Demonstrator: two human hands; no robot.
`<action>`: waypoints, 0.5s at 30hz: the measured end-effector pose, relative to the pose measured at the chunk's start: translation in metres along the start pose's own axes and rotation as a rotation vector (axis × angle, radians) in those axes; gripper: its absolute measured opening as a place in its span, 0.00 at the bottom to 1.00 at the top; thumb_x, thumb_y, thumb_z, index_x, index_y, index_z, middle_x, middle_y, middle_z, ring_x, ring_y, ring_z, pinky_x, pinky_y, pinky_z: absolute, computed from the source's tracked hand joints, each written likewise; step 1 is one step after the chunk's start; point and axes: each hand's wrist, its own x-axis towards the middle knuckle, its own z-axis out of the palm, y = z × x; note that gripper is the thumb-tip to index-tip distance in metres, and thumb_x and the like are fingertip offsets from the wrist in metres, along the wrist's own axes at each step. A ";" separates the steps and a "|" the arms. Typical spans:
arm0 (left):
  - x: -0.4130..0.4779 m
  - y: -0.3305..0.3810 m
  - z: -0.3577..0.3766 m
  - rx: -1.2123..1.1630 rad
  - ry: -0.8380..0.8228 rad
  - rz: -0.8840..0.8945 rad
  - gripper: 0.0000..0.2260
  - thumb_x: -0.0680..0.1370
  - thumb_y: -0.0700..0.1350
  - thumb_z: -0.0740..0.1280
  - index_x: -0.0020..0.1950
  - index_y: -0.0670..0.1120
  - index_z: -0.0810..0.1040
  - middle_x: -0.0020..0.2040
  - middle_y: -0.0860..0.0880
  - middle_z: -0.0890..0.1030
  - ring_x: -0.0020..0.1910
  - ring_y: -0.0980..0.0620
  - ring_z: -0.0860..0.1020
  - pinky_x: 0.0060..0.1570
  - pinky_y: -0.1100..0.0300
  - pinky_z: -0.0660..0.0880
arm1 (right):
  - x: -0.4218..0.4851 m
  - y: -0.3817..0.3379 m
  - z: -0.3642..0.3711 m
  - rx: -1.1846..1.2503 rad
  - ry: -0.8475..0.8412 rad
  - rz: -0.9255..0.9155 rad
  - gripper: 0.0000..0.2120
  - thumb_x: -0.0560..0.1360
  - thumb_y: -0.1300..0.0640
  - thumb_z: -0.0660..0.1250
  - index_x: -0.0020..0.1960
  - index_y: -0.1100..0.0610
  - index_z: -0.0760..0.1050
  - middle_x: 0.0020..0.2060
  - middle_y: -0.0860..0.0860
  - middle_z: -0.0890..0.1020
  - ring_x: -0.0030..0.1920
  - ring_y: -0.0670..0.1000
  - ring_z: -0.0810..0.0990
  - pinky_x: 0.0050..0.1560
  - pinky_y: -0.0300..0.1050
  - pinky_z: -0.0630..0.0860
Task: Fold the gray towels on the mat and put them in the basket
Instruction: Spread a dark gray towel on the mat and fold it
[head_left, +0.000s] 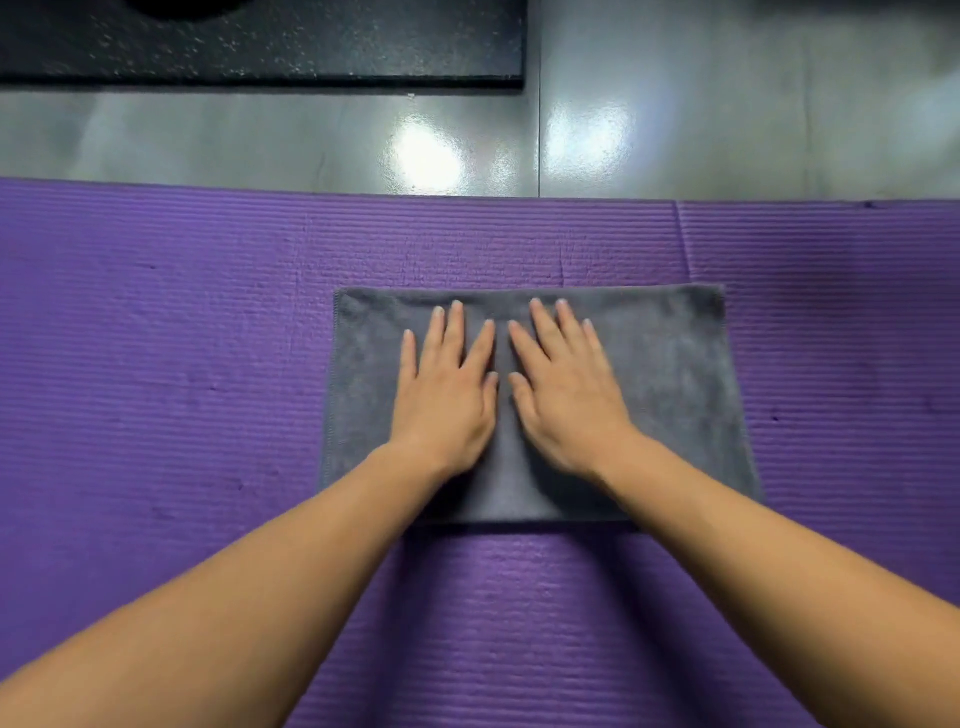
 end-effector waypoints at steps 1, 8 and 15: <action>0.003 -0.007 0.005 0.066 -0.012 -0.003 0.29 0.82 0.59 0.44 0.84 0.53 0.50 0.84 0.45 0.44 0.82 0.45 0.41 0.79 0.40 0.41 | 0.000 0.001 0.008 -0.045 -0.045 -0.014 0.33 0.79 0.42 0.44 0.80 0.55 0.60 0.81 0.57 0.57 0.81 0.60 0.52 0.80 0.60 0.48; 0.004 -0.052 0.004 0.137 0.056 -0.100 0.36 0.79 0.68 0.45 0.84 0.50 0.52 0.84 0.43 0.48 0.82 0.41 0.44 0.79 0.43 0.40 | -0.022 0.088 -0.001 -0.161 -0.051 0.286 0.39 0.78 0.34 0.40 0.83 0.54 0.50 0.82 0.54 0.48 0.82 0.58 0.44 0.80 0.59 0.41; 0.005 -0.045 -0.002 0.119 0.045 -0.185 0.36 0.79 0.66 0.44 0.84 0.49 0.52 0.83 0.41 0.47 0.82 0.41 0.43 0.79 0.41 0.39 | -0.023 0.088 -0.010 -0.180 -0.075 0.363 0.39 0.78 0.37 0.40 0.82 0.58 0.49 0.82 0.58 0.46 0.81 0.59 0.41 0.79 0.60 0.39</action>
